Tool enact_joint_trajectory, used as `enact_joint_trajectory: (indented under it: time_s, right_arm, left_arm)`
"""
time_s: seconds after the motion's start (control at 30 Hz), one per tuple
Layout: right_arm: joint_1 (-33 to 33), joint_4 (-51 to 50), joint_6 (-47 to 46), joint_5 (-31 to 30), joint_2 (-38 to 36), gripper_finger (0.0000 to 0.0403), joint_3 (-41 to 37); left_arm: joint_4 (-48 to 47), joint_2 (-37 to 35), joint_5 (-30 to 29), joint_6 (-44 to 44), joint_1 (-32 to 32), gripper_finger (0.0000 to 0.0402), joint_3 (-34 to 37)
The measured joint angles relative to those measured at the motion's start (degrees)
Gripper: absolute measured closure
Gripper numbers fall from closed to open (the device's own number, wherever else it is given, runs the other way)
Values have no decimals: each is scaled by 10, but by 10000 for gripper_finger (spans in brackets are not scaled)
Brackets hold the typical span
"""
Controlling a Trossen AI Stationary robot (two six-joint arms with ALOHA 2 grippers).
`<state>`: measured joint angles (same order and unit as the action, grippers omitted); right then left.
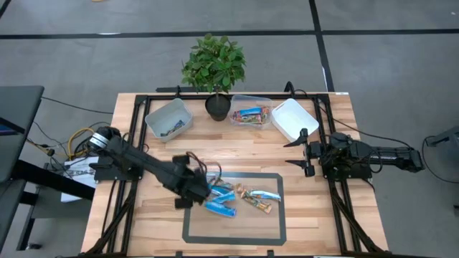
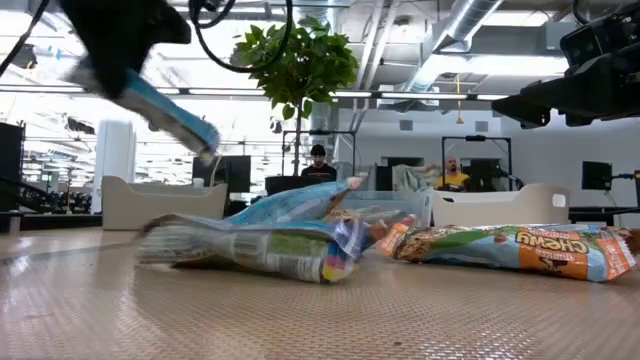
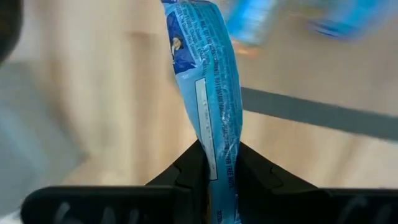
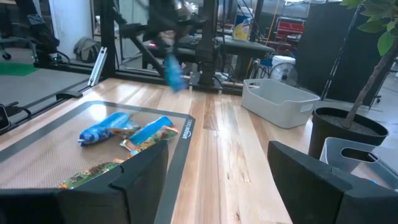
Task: Pick and place Granola Bars by type
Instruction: Put the blue granola bar into the gray bin
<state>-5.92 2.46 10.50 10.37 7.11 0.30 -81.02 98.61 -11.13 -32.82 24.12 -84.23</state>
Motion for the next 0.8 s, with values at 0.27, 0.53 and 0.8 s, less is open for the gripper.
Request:
enact_joint_trajectory:
  time_s: [0.27, 0.53, 0.8]
  right_arm:
    - [0, 0, 0, 0, 0, 132, 0]
    - [0, 0, 0, 0, 0, 132, 0]
    - [0, 0, 0, 0, 0, 132, 0]
  left_arm:
    - [-92, -23, -136, -99, -104, 344, 0]
    - [-90, -28, -161, -96, -214, 344, 2]
    - [-89, -47, -165, -75, -312, 344, 47]
